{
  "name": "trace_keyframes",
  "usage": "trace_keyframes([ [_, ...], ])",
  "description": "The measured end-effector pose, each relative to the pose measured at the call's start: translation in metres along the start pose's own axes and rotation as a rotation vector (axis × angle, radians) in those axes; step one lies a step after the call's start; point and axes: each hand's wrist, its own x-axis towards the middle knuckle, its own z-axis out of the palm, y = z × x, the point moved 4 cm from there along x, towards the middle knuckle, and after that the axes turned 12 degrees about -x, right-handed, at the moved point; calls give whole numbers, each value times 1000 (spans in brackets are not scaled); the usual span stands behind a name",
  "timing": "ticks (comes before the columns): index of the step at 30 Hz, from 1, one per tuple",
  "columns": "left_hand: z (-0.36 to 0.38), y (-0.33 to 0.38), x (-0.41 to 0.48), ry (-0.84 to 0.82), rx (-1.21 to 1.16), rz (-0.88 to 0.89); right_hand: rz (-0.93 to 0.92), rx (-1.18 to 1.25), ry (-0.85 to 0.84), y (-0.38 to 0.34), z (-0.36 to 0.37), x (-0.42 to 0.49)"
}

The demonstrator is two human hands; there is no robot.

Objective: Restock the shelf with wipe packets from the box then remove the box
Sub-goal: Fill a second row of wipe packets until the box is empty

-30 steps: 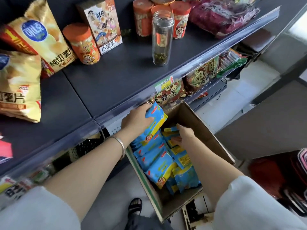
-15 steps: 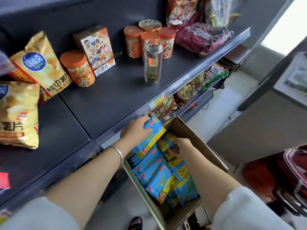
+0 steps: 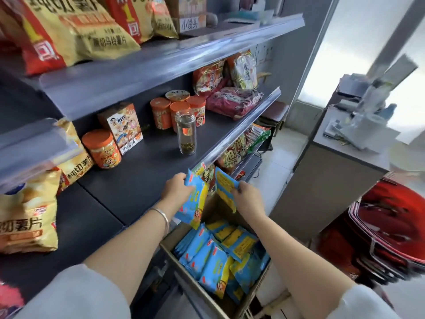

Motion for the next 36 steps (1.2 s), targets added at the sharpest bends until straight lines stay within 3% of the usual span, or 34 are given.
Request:
trace_keyframes([
  [4, -5, 9, -8, 31, -272, -51, -280, -280, 223, -35, -27, -27],
  [6, -4, 12, -12, 45, -477, -79, -436, -309, 298, -48, -29, -38],
  [9, -7, 20, -24, 65, -742, -135, -580, -193, 181, -54, -22, -44],
  [11, -13, 24, -37, 98, -796, -143, -644, -99, 88, -54, -25, -48],
  [15, -21, 20, -64, 131, -804, -139, -625, 249, -1, -51, -44, -58],
  [18, -25, 20, -88, 131, -800, -114, -517, 306, 2, -47, -51, -61],
  [23, -40, 19, -131, 187, -768, -136, -381, 471, -321, -43, -37, -70],
  [29, -69, 14, -180, 268, -747, -104, -393, 470, -439, -63, -29, -89],
  [36, -141, 10, -225, 422, -679, -22, -560, 543, -548, -124, -35, -117],
])
